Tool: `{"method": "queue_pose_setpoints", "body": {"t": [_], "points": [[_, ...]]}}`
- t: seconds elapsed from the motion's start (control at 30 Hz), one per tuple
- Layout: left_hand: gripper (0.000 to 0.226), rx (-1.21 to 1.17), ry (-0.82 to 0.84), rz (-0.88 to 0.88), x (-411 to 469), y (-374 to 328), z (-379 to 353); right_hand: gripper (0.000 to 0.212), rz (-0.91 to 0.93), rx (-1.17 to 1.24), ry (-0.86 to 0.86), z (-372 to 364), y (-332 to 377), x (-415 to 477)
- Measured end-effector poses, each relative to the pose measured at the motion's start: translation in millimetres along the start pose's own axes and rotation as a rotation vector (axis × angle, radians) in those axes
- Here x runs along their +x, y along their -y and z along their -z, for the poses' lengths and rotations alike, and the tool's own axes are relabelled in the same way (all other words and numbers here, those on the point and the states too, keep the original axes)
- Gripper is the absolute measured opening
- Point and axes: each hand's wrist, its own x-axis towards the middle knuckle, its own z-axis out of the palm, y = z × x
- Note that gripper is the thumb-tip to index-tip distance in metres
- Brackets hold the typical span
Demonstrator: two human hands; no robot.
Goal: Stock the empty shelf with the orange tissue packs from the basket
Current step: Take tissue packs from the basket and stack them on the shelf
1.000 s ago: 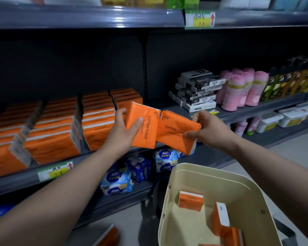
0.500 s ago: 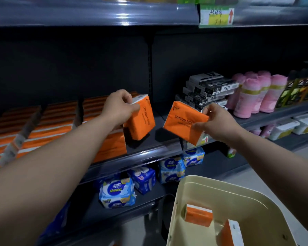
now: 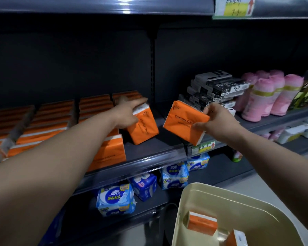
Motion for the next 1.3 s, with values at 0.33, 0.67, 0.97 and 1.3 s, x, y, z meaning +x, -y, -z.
{"method": "queue_pose_setpoints", "body": {"t": [0.33, 0.67, 0.97, 1.3], "points": [[0.052, 0.084, -0.184, -0.049, 3.7, 5.8, 11.7, 0.039, -0.007, -0.015, 0.031, -2.3, 2.7, 8.1], [0.052, 0.344, -0.210, 0.161, 10.6, 26.9, -5.4, 0.039, -0.001, 0.019, 0.091, -29.3, 2.9, 15.3], [0.063, 0.270, -0.146, 0.236, 19.6, 26.2, -0.6, 0.033, 0.196, -0.114, 0.171, -55.3, 10.1, 27.5], [0.041, 0.116, -0.275, 0.255, 4.1, 58.9, 22.9, 0.027, 0.279, -0.109, 0.239, -106.2, 38.8, 50.1]]}}
